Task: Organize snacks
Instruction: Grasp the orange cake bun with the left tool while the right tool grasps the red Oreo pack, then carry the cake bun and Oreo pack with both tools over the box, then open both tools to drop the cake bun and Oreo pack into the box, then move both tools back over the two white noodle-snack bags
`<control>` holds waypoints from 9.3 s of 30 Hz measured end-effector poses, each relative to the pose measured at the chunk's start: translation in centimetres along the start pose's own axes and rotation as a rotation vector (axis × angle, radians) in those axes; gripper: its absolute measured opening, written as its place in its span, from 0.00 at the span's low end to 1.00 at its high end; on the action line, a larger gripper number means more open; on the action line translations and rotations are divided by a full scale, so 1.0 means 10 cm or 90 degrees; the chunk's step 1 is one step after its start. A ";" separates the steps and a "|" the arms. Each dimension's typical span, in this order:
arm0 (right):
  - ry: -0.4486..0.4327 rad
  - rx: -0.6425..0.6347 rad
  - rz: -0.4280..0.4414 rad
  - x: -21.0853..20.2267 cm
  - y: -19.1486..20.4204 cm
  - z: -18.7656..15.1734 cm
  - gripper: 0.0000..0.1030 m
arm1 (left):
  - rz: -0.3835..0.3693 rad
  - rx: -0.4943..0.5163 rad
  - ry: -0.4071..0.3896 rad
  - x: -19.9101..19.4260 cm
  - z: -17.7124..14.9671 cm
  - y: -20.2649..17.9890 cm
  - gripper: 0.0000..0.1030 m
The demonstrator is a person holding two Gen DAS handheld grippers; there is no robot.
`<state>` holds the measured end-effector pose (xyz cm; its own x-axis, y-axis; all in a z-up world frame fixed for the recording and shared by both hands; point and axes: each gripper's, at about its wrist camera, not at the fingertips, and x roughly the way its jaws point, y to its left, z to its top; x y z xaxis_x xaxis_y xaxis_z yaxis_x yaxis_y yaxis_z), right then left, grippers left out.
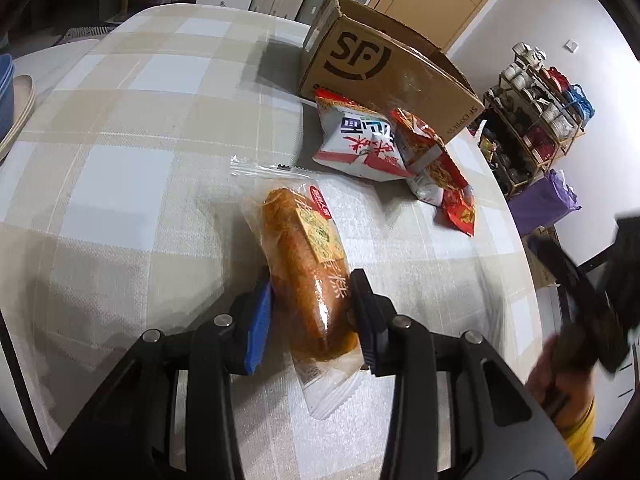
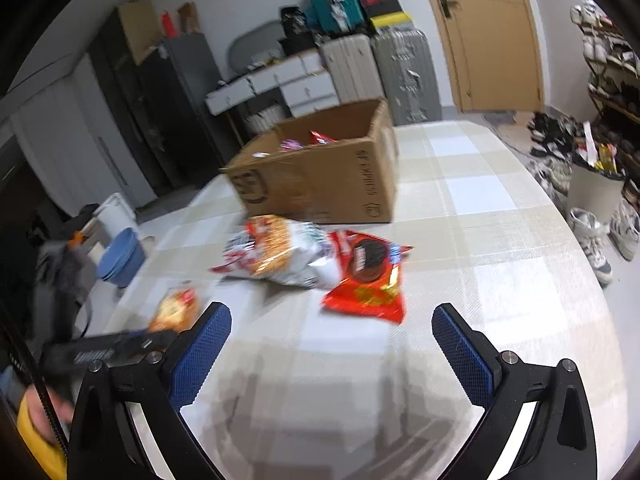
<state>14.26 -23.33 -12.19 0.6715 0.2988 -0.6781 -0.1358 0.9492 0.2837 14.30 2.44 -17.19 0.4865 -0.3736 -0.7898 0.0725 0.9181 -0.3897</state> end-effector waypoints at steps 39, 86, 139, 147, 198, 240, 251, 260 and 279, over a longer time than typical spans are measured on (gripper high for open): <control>0.009 0.016 0.076 -0.05 -0.04 0.05 0.43 | -0.028 0.050 -0.020 -0.37 -0.25 -0.20 0.33; -0.007 0.031 0.194 -0.71 0.41 -0.40 0.43 | -0.049 0.092 -0.039 -0.80 -0.37 -0.44 0.33; 0.000 0.050 0.212 -0.30 0.17 -0.11 0.43 | 0.061 0.261 0.068 0.08 -0.02 -0.61 0.61; -0.002 0.055 0.208 -0.31 0.15 -0.11 0.43 | 0.087 0.283 0.090 0.25 -0.08 -0.56 0.34; 0.046 0.011 0.157 1.17 0.05 2.18 0.43 | 0.026 0.205 -0.021 0.89 3.16 -1.14 0.33; -0.040 -0.022 0.135 0.16 0.46 1.91 0.46 | 0.031 0.182 -0.138 -0.53 2.23 -1.14 0.67; -0.174 -0.093 0.142 -1.08 0.87 1.25 0.59 | 0.050 0.217 -0.261 -1.65 1.35 -1.47 0.80; -0.246 -0.078 0.171 -1.74 0.96 0.60 0.78 | 0.039 0.207 -0.302 -2.24 0.63 -1.52 0.96; -0.233 -0.131 0.145 -1.63 0.89 -0.37 0.95 | 0.102 0.174 -0.310 -1.98 -0.49 -0.88 0.99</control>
<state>-0.65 -19.35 -1.11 0.8152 0.4827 -0.3201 -0.4262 0.8742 0.2328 -0.27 1.10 -0.42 0.8494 -0.1823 -0.4953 0.1554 0.9832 -0.0953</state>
